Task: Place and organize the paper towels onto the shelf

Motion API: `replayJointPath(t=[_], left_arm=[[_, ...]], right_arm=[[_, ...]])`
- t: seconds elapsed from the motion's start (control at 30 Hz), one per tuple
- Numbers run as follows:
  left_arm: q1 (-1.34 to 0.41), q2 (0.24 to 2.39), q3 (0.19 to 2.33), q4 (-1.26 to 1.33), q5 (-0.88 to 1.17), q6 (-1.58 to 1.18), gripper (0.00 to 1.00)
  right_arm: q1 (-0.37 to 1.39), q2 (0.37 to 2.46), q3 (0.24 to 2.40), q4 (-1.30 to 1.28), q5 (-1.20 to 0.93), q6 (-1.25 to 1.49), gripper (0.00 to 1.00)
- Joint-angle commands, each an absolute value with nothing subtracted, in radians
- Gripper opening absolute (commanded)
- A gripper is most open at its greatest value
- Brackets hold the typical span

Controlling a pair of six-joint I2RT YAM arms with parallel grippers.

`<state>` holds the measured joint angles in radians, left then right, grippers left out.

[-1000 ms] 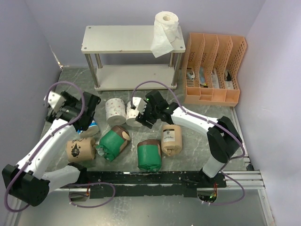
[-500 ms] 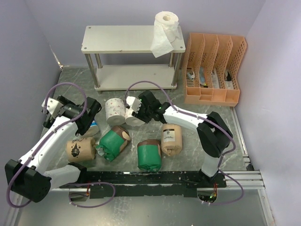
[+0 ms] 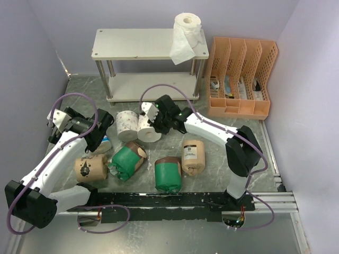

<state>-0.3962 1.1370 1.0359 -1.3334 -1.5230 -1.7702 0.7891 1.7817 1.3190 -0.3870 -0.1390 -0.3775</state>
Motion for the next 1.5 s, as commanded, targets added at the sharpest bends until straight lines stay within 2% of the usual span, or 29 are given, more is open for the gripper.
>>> replayJointPath(t=[0.0, 0.17, 0.33, 0.43, 0.67, 0.87, 0.97, 1.03, 1.13, 1.3, 1.47], left_arm=[[-0.392, 1.141, 1.055, -1.318, -1.559, -1.759, 0.96], [-0.391, 1.155, 1.060, -1.329, -1.558, -1.767, 0.96], [-0.391, 1.161, 1.062, -1.340, -1.568, -1.779, 0.96], [-0.391, 1.164, 1.061, -1.363, -1.570, -1.810, 0.96], [-0.391, 1.198, 1.065, -1.389, -1.584, -1.825, 0.96], [-0.375, 1.230, 1.071, -1.412, -1.597, -1.842, 0.96], [-0.364, 1.237, 1.071, -1.413, -1.598, -1.841, 0.96], [-0.358, 1.244, 1.072, -1.413, -1.598, -1.839, 0.96], [-0.354, 1.256, 1.074, -1.413, -1.598, -1.835, 0.96], [-0.354, 1.267, 1.075, -1.414, -1.596, -1.833, 0.96], [-0.354, 1.270, 1.077, -1.414, -1.589, -1.836, 0.96]], right_arm=[[0.763, 1.771, 1.557, -0.595, -0.186, -0.199, 0.00], [0.755, 1.865, 1.786, -0.844, -0.224, 0.011, 0.00], [0.733, 1.909, 1.914, -0.981, -0.361, 0.072, 0.00], [0.652, 1.869, 1.876, -0.958, -0.502, 0.182, 0.00], [0.392, 1.798, 1.680, -0.754, -1.078, 0.439, 0.00], [0.339, 1.716, 1.593, -0.448, -1.247, 0.786, 0.00], [0.315, 1.672, 1.545, -0.111, -1.272, 1.060, 0.00], [0.314, 1.678, 1.589, 0.017, -1.268, 1.149, 0.00], [0.312, 1.722, 1.766, -0.051, -1.208, 1.099, 0.00], [0.276, 1.772, 2.009, -0.249, -0.963, 0.973, 0.00], [0.223, 1.837, 2.062, -0.080, -0.901, 1.138, 0.00]])
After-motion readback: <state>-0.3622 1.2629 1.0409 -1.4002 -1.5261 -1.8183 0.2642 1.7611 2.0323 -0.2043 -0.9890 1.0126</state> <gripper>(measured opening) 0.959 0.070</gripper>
